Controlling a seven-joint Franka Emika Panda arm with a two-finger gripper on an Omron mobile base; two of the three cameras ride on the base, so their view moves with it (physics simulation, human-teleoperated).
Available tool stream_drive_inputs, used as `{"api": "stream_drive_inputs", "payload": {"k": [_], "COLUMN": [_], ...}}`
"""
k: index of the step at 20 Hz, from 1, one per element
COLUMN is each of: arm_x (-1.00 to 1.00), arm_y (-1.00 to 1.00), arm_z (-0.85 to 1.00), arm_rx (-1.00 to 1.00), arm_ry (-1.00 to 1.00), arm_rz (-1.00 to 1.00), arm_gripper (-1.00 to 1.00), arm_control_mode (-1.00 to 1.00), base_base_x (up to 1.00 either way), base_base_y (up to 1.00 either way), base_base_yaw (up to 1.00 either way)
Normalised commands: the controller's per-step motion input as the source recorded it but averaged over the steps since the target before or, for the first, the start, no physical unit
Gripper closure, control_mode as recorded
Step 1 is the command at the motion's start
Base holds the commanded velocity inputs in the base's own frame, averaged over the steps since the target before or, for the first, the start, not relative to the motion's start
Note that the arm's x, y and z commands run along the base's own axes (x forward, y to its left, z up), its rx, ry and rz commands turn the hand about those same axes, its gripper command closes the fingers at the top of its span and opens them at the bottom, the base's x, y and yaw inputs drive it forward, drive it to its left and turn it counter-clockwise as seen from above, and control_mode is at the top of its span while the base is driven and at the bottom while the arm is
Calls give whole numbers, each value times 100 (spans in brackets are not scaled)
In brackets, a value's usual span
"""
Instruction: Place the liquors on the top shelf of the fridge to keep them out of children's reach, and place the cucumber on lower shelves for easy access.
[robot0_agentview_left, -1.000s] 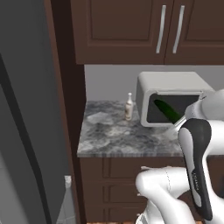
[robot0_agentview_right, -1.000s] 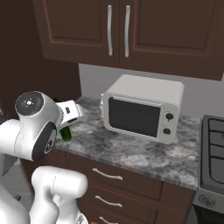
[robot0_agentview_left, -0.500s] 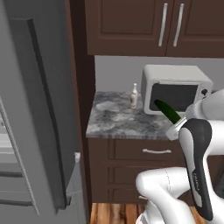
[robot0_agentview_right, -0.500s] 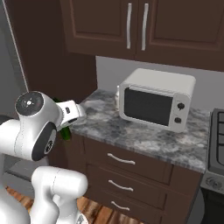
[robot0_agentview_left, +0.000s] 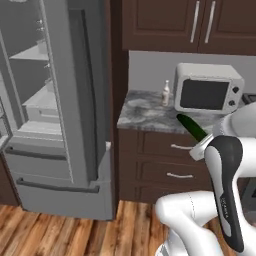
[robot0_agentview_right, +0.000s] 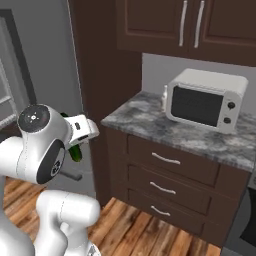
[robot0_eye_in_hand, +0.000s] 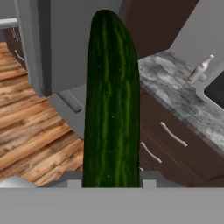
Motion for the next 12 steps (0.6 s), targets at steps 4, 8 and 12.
{"api": "stream_drive_inputs", "payload": {"k": [4,8,12], "arm_x": [0,0,0], "arm_y": [0,0,0], "arm_z": [0,0,0], "arm_rx": [0,0,0], "arm_ry": [0,0,0], "arm_rz": [0,0,0], "arm_gripper": [100,100,100], "arm_control_mode": [100,100,100], "base_base_x": [-77,-47,-29], "base_base_y": [32,60,80], "base_base_yaw": [21,14,9]}}
